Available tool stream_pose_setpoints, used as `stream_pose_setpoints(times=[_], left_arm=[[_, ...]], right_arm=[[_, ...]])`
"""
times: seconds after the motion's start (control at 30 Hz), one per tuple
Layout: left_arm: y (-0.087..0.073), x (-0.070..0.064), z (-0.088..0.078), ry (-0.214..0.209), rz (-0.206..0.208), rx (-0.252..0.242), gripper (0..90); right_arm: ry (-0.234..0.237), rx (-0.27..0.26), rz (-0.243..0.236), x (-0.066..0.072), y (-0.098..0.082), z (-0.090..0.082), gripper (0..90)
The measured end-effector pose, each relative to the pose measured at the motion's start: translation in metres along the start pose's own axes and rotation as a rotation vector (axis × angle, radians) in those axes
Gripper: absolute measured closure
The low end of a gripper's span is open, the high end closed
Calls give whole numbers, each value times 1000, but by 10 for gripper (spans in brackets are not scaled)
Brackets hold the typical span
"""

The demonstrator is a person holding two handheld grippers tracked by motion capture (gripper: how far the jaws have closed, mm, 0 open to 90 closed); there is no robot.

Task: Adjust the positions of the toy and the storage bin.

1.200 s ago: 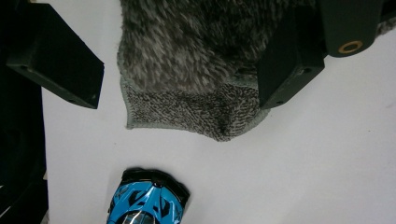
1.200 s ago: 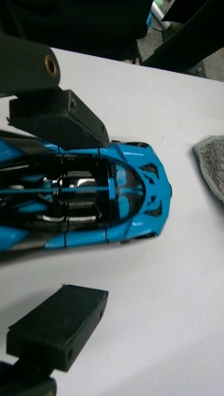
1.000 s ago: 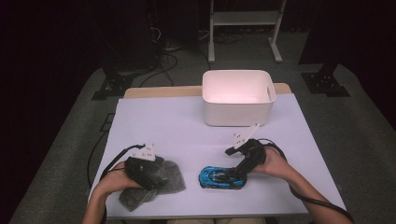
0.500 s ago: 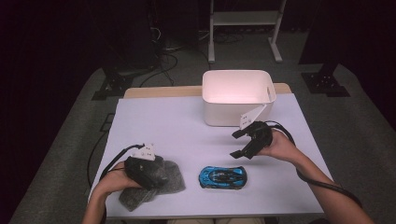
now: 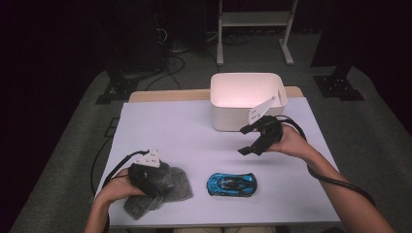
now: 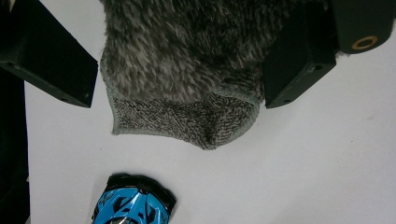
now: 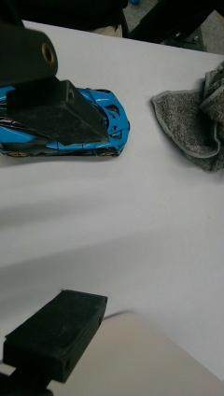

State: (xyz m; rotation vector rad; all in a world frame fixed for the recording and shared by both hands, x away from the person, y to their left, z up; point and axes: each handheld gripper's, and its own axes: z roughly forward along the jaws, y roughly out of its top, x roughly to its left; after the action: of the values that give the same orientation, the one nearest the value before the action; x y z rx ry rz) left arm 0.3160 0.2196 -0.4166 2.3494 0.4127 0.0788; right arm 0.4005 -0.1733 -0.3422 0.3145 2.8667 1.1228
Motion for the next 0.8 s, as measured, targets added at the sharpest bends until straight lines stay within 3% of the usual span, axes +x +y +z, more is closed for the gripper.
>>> stream_pose_setpoints(times=[0.53,0.8], left_arm=[[-1,1,1,4,-4,-1,93],[-1,1,1,1,-7,-1,91]], right_arm=[[-1,5,-35,-15,23,-13,168],[-13,-18,-40,-27,31,-24,168]])
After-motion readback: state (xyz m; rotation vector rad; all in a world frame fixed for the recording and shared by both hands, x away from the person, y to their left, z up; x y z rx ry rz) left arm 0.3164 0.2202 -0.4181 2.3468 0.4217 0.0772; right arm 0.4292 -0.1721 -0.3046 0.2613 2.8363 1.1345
